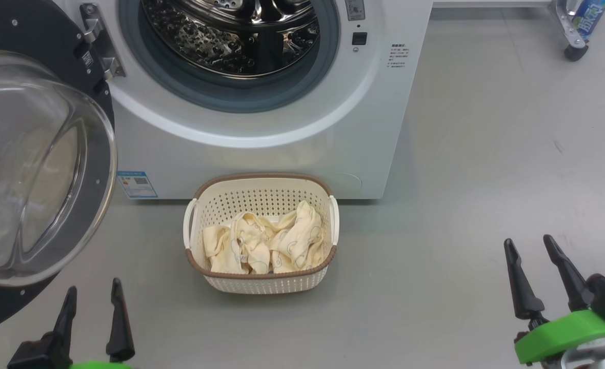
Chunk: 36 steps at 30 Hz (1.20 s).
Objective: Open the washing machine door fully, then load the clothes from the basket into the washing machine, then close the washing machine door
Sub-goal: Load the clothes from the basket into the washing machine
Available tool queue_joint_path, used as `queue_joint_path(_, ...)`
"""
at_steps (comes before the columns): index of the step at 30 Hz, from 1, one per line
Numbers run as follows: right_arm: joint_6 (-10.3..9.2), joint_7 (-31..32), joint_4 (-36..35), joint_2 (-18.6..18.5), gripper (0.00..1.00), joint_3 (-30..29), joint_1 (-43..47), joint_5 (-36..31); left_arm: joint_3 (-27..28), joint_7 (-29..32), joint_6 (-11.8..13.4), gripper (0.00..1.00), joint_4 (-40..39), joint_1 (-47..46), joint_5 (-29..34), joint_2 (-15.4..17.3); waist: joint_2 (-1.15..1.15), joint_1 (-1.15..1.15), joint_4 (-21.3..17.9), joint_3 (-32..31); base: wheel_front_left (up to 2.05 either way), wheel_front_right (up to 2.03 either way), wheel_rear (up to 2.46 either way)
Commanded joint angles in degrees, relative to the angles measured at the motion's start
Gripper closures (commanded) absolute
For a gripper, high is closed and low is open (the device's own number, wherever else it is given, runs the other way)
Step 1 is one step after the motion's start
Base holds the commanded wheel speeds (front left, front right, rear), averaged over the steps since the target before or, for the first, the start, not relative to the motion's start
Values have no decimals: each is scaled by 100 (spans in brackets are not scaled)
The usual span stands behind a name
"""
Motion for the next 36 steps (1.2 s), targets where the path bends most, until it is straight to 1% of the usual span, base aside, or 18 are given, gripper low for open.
queue_joint_path(1,3,-32,-154,-90,0,83,-211,-27,245,-78,32,0,-142,-293,-35,103,0,0,5,7,105,-64,-40)
queue_joint_path(18,3,-58,-101,-127,0,93,-302,3,305,-208,86,0,-117,-369,-134,43,0,0,78,99,154,-130,-24)
queue_joint_path(23,3,-65,-96,-120,0,90,-337,3,295,-235,71,0,-102,-396,-152,40,0,0,77,147,52,-52,0)
queue_joint_path(36,3,-91,-43,-105,0,88,-361,2,250,-295,66,0,-2,-425,-185,-8,0,0,55,140,1,-1,0)
